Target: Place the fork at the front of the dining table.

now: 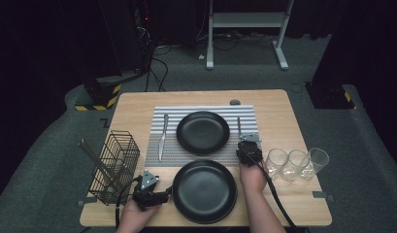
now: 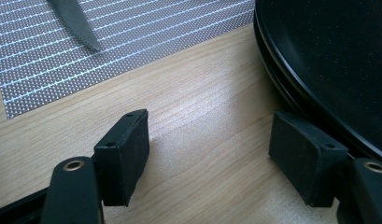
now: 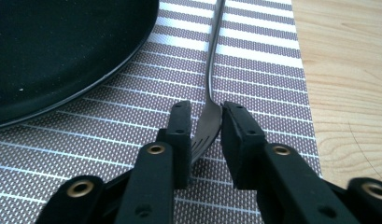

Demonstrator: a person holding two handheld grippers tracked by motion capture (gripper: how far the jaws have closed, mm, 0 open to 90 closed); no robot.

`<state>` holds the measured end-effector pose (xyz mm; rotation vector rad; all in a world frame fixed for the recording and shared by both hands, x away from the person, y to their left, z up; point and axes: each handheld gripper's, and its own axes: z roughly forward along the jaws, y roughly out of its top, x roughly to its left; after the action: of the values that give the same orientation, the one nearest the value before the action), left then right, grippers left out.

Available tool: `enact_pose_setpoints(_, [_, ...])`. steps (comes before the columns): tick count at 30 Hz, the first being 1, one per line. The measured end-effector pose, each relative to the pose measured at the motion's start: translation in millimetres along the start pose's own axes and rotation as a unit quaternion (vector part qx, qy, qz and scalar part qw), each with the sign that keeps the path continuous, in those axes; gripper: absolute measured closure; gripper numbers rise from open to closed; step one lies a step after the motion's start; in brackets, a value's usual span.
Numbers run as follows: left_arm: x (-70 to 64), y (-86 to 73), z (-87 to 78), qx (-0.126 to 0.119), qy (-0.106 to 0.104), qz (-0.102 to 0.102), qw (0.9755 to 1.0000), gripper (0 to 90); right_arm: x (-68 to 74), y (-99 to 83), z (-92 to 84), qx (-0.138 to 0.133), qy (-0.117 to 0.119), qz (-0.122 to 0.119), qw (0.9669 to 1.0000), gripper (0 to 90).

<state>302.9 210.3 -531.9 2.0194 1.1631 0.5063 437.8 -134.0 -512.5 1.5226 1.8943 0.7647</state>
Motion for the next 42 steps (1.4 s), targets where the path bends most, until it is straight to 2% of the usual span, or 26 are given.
enact_pose_setpoints(14, [-0.2,0.1,0.2,0.0,0.002,0.004,1.0,29.1,1.0,-4.0,1.6,0.011,0.007,0.005,0.9999,57.2])
enact_pose_setpoints(18, [-0.3,0.2,0.2,0.0,0.003,0.005,1.0,29.1,3.4,-7.1,3.8,0.019,0.01,0.003,0.9998,55.9])
enact_pose_setpoints(27, [-0.1,0.0,0.1,0.0,0.0,0.0,1.0,29.2,3.3,-10.7,4.4,0.018,0.015,0.018,0.9996,56.1])
enact_pose_setpoints(30, [0.3,0.0,0.0,0.0,0.0,0.0,1.0,29.2,3.2,-10.8,4.4,0.018,0.02,0.021,0.9994,59.1])
enact_pose_setpoints(42, [0.0,0.1,0.1,0.0,0.002,0.003,1.0,29.2,6.7,-11.1,4.9,0.011,0.03,0.008,0.9995,64.5])
